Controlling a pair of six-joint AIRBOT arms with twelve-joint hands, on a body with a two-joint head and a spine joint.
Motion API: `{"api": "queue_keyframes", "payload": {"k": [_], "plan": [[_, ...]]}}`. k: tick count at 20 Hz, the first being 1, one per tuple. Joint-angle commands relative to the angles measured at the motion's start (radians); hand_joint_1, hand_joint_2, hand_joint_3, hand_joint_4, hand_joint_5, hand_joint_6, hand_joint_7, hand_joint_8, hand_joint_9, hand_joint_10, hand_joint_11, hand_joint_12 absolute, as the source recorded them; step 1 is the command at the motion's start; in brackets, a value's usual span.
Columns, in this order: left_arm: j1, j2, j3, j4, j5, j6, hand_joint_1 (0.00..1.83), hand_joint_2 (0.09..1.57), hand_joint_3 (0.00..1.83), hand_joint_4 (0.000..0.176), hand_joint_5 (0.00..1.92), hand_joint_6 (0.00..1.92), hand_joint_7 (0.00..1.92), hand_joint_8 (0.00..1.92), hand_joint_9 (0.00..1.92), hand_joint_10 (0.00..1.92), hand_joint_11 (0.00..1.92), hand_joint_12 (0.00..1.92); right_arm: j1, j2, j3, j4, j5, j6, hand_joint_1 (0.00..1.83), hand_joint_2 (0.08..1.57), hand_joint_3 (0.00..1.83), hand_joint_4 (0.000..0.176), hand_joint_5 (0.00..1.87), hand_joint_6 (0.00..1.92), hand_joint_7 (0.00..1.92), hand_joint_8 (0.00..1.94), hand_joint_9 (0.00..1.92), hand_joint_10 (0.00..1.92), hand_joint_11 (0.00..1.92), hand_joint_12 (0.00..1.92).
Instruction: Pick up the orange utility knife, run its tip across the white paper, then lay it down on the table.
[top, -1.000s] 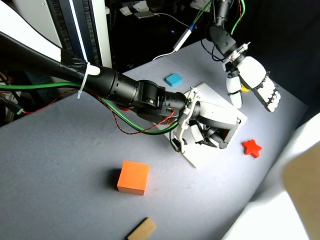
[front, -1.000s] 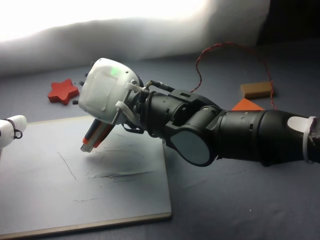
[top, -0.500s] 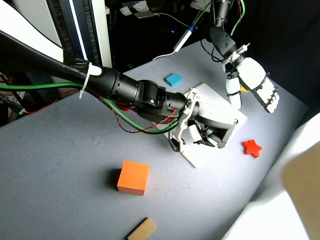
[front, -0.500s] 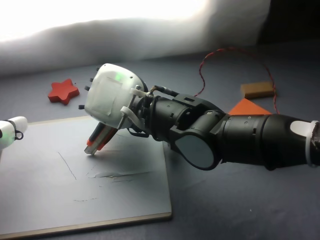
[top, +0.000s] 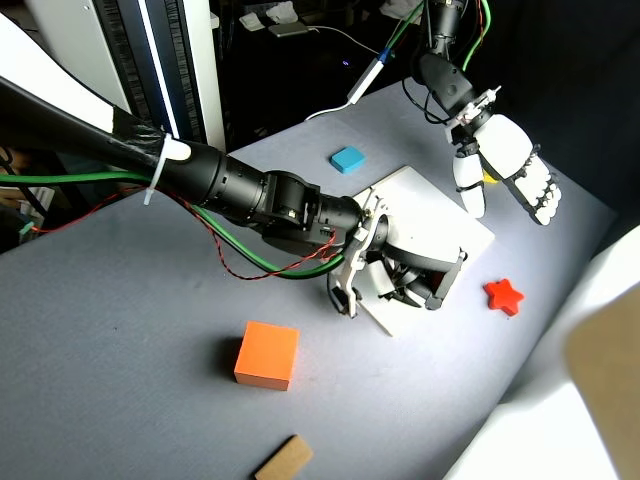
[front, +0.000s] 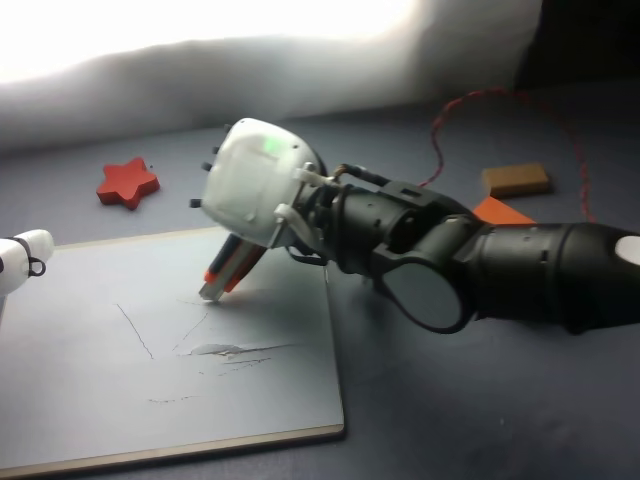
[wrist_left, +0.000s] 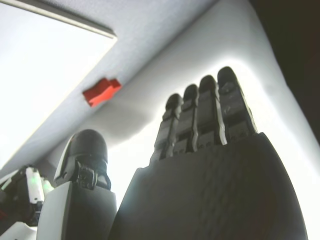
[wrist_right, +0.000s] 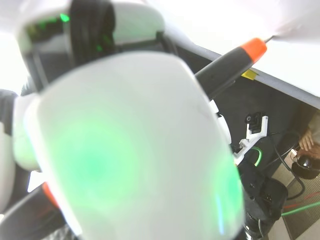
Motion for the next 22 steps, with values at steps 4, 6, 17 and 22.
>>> {"api": "queue_keyframes", "payload": {"k": [4, 6, 17, 22], "plan": [[-0.007, 0.000, 0.006, 0.036, -0.109, 0.004, 0.11, 1.32, 0.00, 0.000, 0.00, 0.00, 0.01, 0.00, 0.02, 0.00, 0.00, 0.10, -0.005, 0.064, -0.043, -0.039, -0.092, -0.027, 1.52, 0.92, 0.65, 0.176, 1.22, 1.92, 1.53, 1.94, 1.62, 1.92, 1.69, 1.92], [-0.008, -0.001, 0.007, 0.036, -0.110, 0.004, 0.14, 1.31, 0.00, 0.000, 0.00, 0.00, 0.02, 0.00, 0.03, 0.00, 0.00, 0.10, -0.003, 0.085, -0.058, -0.039, -0.092, -0.028, 1.51, 0.96, 0.61, 0.176, 1.21, 1.92, 1.52, 1.94, 1.61, 1.92, 1.68, 1.92], [-0.010, -0.004, 0.006, 0.036, -0.112, 0.004, 0.06, 1.33, 0.00, 0.000, 0.00, 0.00, 0.00, 0.00, 0.00, 0.00, 0.00, 0.03, 0.074, 0.155, -0.183, -0.039, -0.116, 0.047, 1.52, 0.97, 0.59, 0.176, 1.18, 1.92, 1.51, 1.94, 1.60, 1.92, 1.67, 1.92], [-0.042, -0.010, -0.003, 0.084, -0.110, 0.019, 0.11, 1.32, 0.00, 0.000, 0.00, 0.00, 0.00, 0.00, 0.01, 0.00, 0.02, 0.01, 0.076, 0.260, -0.368, 0.123, 0.008, 0.125, 1.52, 0.94, 0.64, 0.176, 1.21, 1.92, 1.53, 1.94, 1.62, 1.92, 1.69, 1.92]]}}
